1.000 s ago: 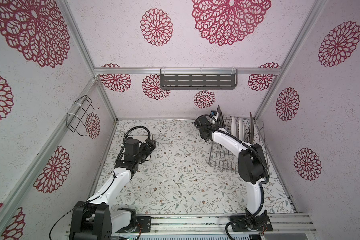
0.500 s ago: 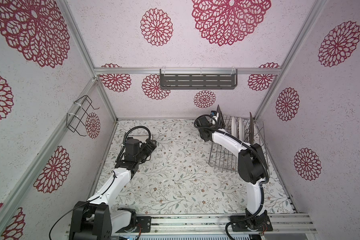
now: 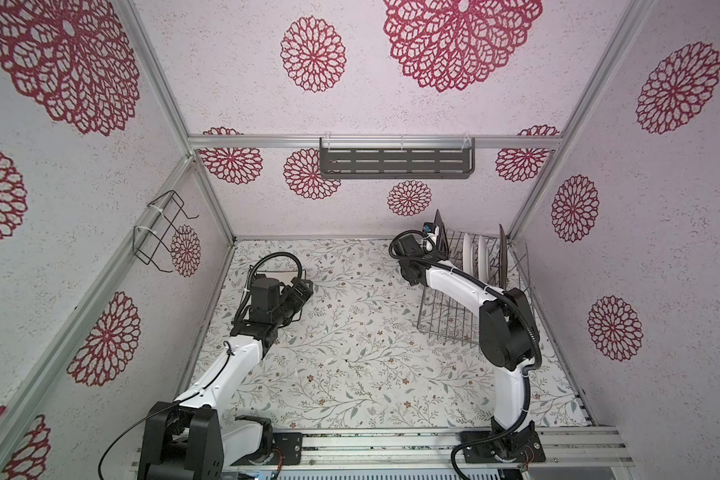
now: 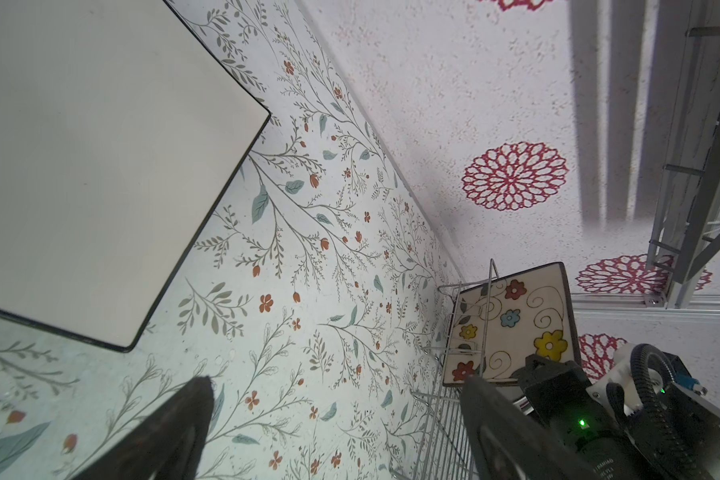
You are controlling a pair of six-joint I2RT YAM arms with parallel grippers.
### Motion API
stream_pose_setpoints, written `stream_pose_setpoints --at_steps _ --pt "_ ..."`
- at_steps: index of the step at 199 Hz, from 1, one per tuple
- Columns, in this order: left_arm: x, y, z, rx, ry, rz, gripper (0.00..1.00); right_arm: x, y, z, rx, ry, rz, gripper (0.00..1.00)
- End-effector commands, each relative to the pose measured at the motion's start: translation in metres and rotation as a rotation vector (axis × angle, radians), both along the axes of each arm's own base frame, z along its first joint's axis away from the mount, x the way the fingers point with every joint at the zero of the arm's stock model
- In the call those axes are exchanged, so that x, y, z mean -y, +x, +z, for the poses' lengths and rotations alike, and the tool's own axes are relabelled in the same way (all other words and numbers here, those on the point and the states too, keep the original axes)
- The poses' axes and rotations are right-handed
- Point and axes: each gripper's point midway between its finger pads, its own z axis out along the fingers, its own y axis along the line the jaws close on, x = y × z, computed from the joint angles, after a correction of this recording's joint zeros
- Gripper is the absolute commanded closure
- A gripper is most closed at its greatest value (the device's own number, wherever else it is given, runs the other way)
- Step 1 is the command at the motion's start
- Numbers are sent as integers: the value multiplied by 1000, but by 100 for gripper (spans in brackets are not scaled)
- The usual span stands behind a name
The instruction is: Unload the plates from the dish rack
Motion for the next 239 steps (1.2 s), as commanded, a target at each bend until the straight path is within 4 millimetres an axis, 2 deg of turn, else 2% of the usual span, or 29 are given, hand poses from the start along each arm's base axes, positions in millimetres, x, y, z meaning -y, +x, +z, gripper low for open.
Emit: stream_pose_setpoints --at_steps 1,116,239 --pt "2 3 10 30 18 -8 3 13 -7 61 162 21 -50 100" --pt "3 0 19 51 10 -17 3 23 -16 101 298 -24 -84 100" --pt "2 -3 25 57 14 -13 3 28 -30 134 388 -50 -103 100"
